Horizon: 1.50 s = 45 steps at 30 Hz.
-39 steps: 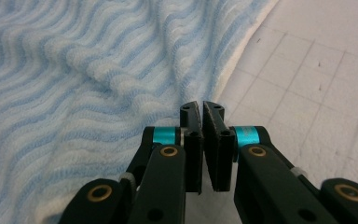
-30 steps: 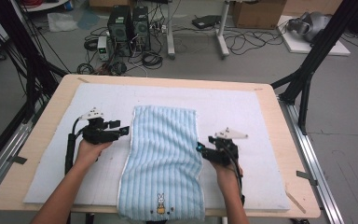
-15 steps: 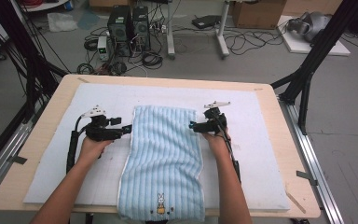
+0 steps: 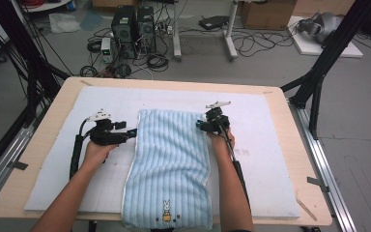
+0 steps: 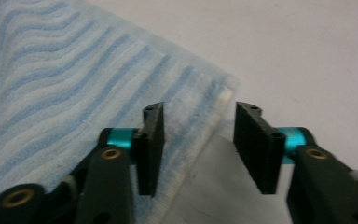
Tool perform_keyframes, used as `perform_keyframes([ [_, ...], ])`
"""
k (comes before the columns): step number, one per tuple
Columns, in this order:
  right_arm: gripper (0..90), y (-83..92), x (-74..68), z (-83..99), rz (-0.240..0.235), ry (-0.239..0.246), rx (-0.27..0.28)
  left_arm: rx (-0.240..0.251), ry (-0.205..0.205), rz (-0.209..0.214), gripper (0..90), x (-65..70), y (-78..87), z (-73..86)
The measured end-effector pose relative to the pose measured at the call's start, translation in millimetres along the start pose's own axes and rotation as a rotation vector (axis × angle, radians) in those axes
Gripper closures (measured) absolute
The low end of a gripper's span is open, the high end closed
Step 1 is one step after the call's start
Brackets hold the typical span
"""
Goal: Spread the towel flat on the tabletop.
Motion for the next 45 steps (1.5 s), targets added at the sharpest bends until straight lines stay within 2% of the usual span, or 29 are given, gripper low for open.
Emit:
perform_keyframes([
  [3,76.0,-1.3,-6.7,-1.6,-0.023,0.032,-0.008,-0.006,-0.001,-0.002,29.7,-0.3,-1.3,1.1],
  [5,85.8,-0.6,-9.3,-1.9,-0.059,0.016,-0.023,-0.012,0.001,-0.004,30.0,-0.3,-2.4,1.7],
  [7,86.9,0.4,-5.9,-1.6,-0.082,-0.017,-0.028,-0.015,0.000,-0.006,30.2,0.1,-2.8,1.5],
  [10,87.1,6.0,2.5,-1.6,-0.018,-0.028,-0.036,-0.008,0.000,-0.005,30.2,1.8,-2.8,-1.1],
  [12,87.1,11.5,9.7,-3.2,0.023,-0.027,-0.023,-0.009,-0.003,-0.004,30.2,2.5,-3.1,-2.8],
  [18,87.0,25.8,32.2,-1.9,0.128,-0.042,-0.029,-0.003,-0.013,-0.015,30.0,3.9,-7.6,-9.9],
  [20,86.3,25.3,35.2,0.3,0.132,-0.061,-0.034,-0.014,-0.013,-0.019,30.1,3.3,-11.0,-11.0],
  [21,84.9,24.9,34.9,0.8,0.133,-0.060,-0.038,-0.017,-0.017,-0.026,29.8,2.6,-13.4,-11.9],
  [23,69.4,26.1,34.0,-0.6,0.146,-0.067,-0.015,-0.015,-0.015,-0.028,29.8,1.4,-17.5,-15.3],
  [25,63.1,30.5,31.7,-3.5,0.128,-0.084,0.015,-0.010,-0.016,-0.032,29.8,-0.9,-23.9,-21.5],
  [28,58.0,42.5,27.2,-4.4,0.119,-0.072,0.055,-0.026,-0.005,-0.035,30.1,-4.8,-36.1,-28.7],
  [31,52.6,53.2,25.6,0.4,0.114,-0.065,0.064,-0.036,0.013,-0.028,30.3,-7.8,-48.9,-33.0],
  [34,40.6,64.8,27.9,7.3,0.122,-0.080,0.071,-0.038,0.023,-0.024,30.4,-9.5,-59.5,-35.1],
  [37,35.1,78.6,31.0,16.2,0.137,-0.094,0.080,-0.042,0.021,-0.022,30.8,-11.4,-69.6,-35.8],
  [40,31.8,88.3,32.9,29.0,0.136,-0.105,0.061,-0.058,0.019,-0.024,31.6,-12.8,-79.9,-35.9],
  [42,28.5,92.3,33.6,35.3,0.118,-0.120,0.021,-0.067,0.015,-0.030,34.0,-13.0,-89.0,-36.9],
  [45,30.1,97.7,29.9,37.1,0.117,-0.100,0.037,-0.103,0.013,-0.050,35.8,-13.1,-103.0,-38.2],
])
Point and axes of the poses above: each handheld gripper's, and its own axes: y roughly backward along the jaws, z roughly out of its underside, x roughly to its right, the point moved 4 cm from there along -y, roughly forward along the jaws, and after that the axes turned 6 degrees about x, right-handed, at the moved point
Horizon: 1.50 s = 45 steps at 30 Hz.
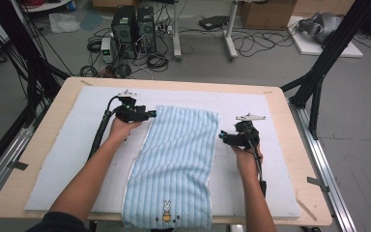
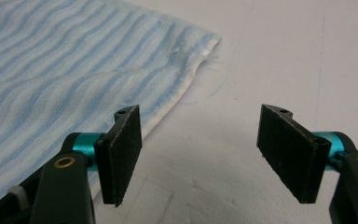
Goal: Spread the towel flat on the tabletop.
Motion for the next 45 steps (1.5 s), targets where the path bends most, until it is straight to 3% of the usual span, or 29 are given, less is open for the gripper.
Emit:
perform_keyframes([
  [3,30.1,3.1,-3.4,1.0,0.000,0.019,-0.003,-0.023,-0.022,-0.016,37.0,0.2,-11.3,-3.5],
  [10,30.1,8.5,-6.3,3.0,-0.018,0.007,0.009,-0.044,-0.058,-0.063,40.4,3.6,-30.9,-4.4],
  [13,30.1,9.4,-5.8,3.4,-0.018,0.006,0.008,-0.056,-0.112,-0.080,45.5,8.8,-33.8,-2.4],
  [17,30.1,10.7,-4.5,3.9,-0.017,0.010,0.012,-0.124,-0.254,-0.088,56.8,19.5,-39.8,6.8],
  [19,30.1,10.7,-3.9,4.9,-0.016,0.005,0.009,-0.131,-0.288,-0.089,62.1,23.4,-41.2,8.9],
  [23,30.1,10.4,-3.6,7.0,-0.017,-0.002,0.004,-0.138,-0.295,-0.095,82.9,25.8,-41.3,8.7],
  [24,30.1,10.2,-3.5,7.2,-0.018,-0.002,0.005,-0.137,-0.286,-0.093,85.5,24.6,-41.0,8.4],
  [25,30.1,10.1,-3.6,7.2,-0.019,-0.001,0.004,-0.130,-0.251,-0.086,86.6,22.8,-40.7,8.2],
  [27,30.3,10.2,-3.5,7.3,-0.021,-0.002,0.004,-0.125,-0.182,-0.080,87.2,17.1,-38.8,7.6],
  [28,30.5,10.4,-3.4,7.3,-0.023,-0.003,0.005,-0.127,-0.172,-0.083,87.3,15.2,-37.7,7.4],
  [31,30.9,10.1,-2.9,7.6,-0.024,-0.004,0.008,-0.134,-0.184,-0.108,87.6,11.9,-34.7,5.9],
  [41,31.8,7.0,-3.0,8.3,-0.025,-0.009,0.009,-0.113,-0.125,-0.226,87.6,-17.4,-17.8,3.5],
  [44,32.4,3.8,-3.9,8.5,-0.033,-0.018,0.009,-0.082,-0.116,-0.210,86.2,-24.5,-14.0,3.7],
  [45,32.9,2.7,-4.6,8.5,-0.038,-0.021,0.009,-0.073,-0.114,-0.216,80.9,-25.4,-13.7,4.0],
])
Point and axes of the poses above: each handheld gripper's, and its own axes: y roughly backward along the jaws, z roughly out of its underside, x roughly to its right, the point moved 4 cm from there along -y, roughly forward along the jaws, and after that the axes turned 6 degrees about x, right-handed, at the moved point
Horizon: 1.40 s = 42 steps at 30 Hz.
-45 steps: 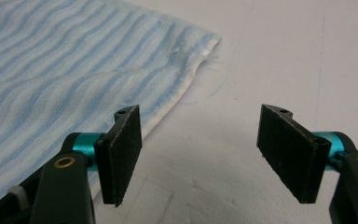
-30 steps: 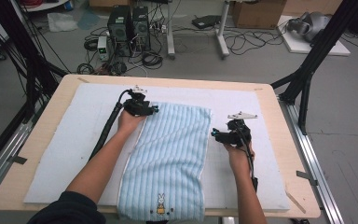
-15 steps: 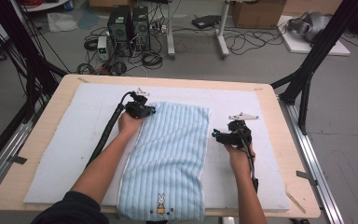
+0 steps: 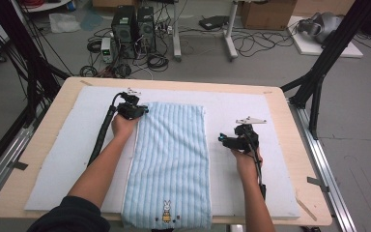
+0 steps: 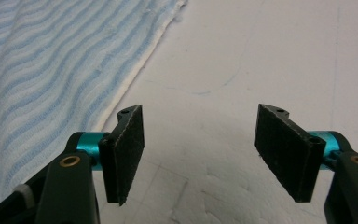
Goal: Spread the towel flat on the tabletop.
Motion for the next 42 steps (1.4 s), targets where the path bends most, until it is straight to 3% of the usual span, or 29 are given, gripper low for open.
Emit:
perform_keyframes([
  [2,35.2,-2.6,-1.4,-0.4,-0.013,0.003,0.006,0.001,0.023,-0.005,58.9,-2.1,2.8,-0.1],
  [4,36.5,-5.6,-2.9,-0.8,-0.022,0.005,0.006,0.024,0.039,-0.009,51.4,-4.0,7.1,-0.3],
  [6,40.2,-10.9,-3.8,-1.7,-0.037,-0.003,0.006,0.016,0.064,0.005,44.7,-6.4,11.0,0.2],
  [11,56.1,-28.1,-10.2,-8.7,-0.082,0.009,-0.003,0.048,0.126,0.061,42.6,-11.0,25.3,2.4],
  [13,61.0,-39.2,-18.7,-15.7,-0.115,0.023,-0.005,0.057,0.132,0.074,42.5,-12.8,29.9,4.5],
  [16,61.3,-56.6,-28.3,-22.7,-0.112,0.051,-0.020,0.046,0.138,0.096,42.9,-15.6,34.9,9.7],
  [19,61.8,-72.9,-32.6,-23.5,-0.104,0.041,-0.054,0.057,0.139,0.105,45.5,-16.2,38.2,11.1],
  [20,65.0,-77.1,-33.8,-22.9,-0.104,0.042,-0.065,0.055,0.140,0.107,46.3,-16.4,38.7,11.6],
  [23,85.9,-78.5,-31.0,-24.6,-0.081,0.050,-0.064,0.049,0.138,0.121,50.2,-15.5,38.8,13.9],
  [25,87.3,-78.9,-29.0,-26.4,-0.032,0.079,-0.066,0.039,0.132,0.123,51.6,-13.2,37.9,15.5],
  [27,87.1,-79.9,-27.6,-27.0,0.009,0.087,-0.059,0.027,0.126,0.127,52.0,-9.5,35.8,17.3],
  [28,84.0,-81.2,-27.9,-26.3,-0.002,0.063,-0.051,0.024,0.122,0.130,51.9,-7.9,34.7,17.6],
  [30,69.6,-80.7,-28.1,-26.4,-0.014,0.038,-0.042,0.022,0.103,0.136,51.2,-0.8,30.9,17.8],
  [32,67.5,-77.2,-27.2,-26.8,-0.021,0.029,-0.030,0.013,0.068,0.124,50.3,5.6,27.0,18.3],
  [33,65.4,-74.9,-26.1,-27.2,-0.022,0.035,-0.022,0.001,0.030,0.106,53.2,9.2,24.0,19.7],
  [35,63.7,-68.5,-25.5,-27.1,-0.022,0.034,-0.012,-0.001,-0.021,0.065,70.2,11.6,21.9,20.7],
  [36,63.2,-65.6,-24.8,-26.6,-0.030,0.036,-0.011,-0.001,-0.014,0.071,81.2,11.2,20.9,20.4],
  [37,63.0,-62.5,-24.4,-25.8,-0.027,0.040,-0.010,0.001,-0.006,0.047,85.4,10.0,20.3,19.8],
  [40,62.2,-55.0,-21.3,-23.4,-0.024,0.044,0.001,0.013,0.040,-0.015,86.2,3.6,18.8,18.8],
  [42,62.2,-50.9,-19.1,-21.8,-0.021,0.035,0.012,0.023,0.078,-0.033,86.0,-0.7,18.9,18.4],
])
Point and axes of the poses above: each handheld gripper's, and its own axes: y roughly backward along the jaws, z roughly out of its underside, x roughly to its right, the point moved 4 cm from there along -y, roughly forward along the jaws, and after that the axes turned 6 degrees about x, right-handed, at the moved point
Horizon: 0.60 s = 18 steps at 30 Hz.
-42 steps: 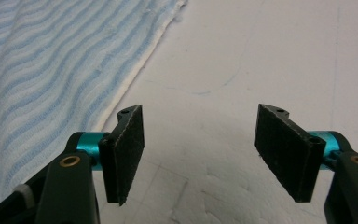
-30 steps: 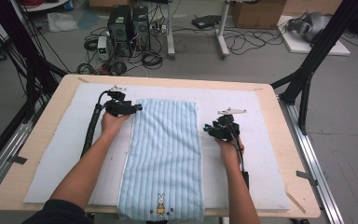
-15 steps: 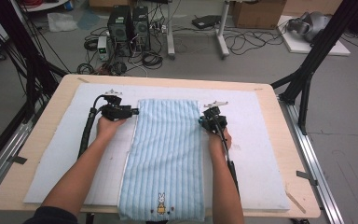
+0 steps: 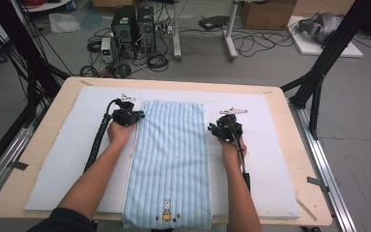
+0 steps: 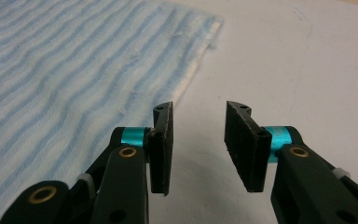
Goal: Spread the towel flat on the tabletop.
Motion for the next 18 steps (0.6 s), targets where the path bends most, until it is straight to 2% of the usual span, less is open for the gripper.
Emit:
perform_keyframes([
  [1,62.0,1.6,0.5,0.8,-0.007,-0.010,0.002,0.000,0.014,-0.005,83.7,-1.5,0.4,0.0],
  [2,62.0,3.2,-0.1,1.8,-0.014,-0.016,0.001,0.003,0.026,-0.012,73.5,-3.1,0.5,0.0],
  [3,62.0,4.3,-1.0,2.6,-0.025,-0.019,0.003,0.008,0.059,-0.004,60.4,-5.6,1.7,-0.1],
  [4,62.0,5.4,-3.5,3.8,-0.051,-0.026,0.009,0.017,0.077,0.017,52.0,-7.2,2.9,-0.2],
  [5,62.2,6.0,-5.5,4.6,-0.064,-0.026,0.007,0.010,0.085,0.037,51.3,-10.0,6.0,-0.1],
  [7,62.2,6.4,-14.6,6.7,-0.134,-0.024,-0.011,0.009,0.088,0.066,46.0,-11.8,10.4,0.4],
  [9,63.3,4.1,-22.4,8.6,-0.164,0.001,-0.039,0.017,0.076,0.093,46.6,-12.3,17.4,1.3],
  [10,64.6,1.3,-24.7,9.8,-0.168,0.013,-0.050,0.029,0.076,0.107,47.9,-12.0,20.2,1.9],
  [12,72.9,-4.6,-27.7,13.8,-0.155,0.038,-0.088,0.020,0.073,0.133,53.1,-10.8,24.1,2.9],
  [14,85.4,-4.7,-27.4,13.0,-0.128,0.063,-0.082,0.018,0.059,0.168,62.9,-6.6,27.2,5.1],
  [15,85.9,-5.0,-28.0,12.4,-0.113,0.089,-0.080,0.000,0.043,0.176,71.0,-4.1,26.7,6.3],
  [16,86.1,-4.8,-29.4,12.0,-0.093,0.100,-0.082,-0.017,0.039,0.183,73.3,-1.7,25.0,7.6],
  [18,86.1,-5.3,-30.4,11.6,-0.063,0.116,-0.078,-0.026,0.053,0.171,70.5,4.0,19.1,10.2],
])
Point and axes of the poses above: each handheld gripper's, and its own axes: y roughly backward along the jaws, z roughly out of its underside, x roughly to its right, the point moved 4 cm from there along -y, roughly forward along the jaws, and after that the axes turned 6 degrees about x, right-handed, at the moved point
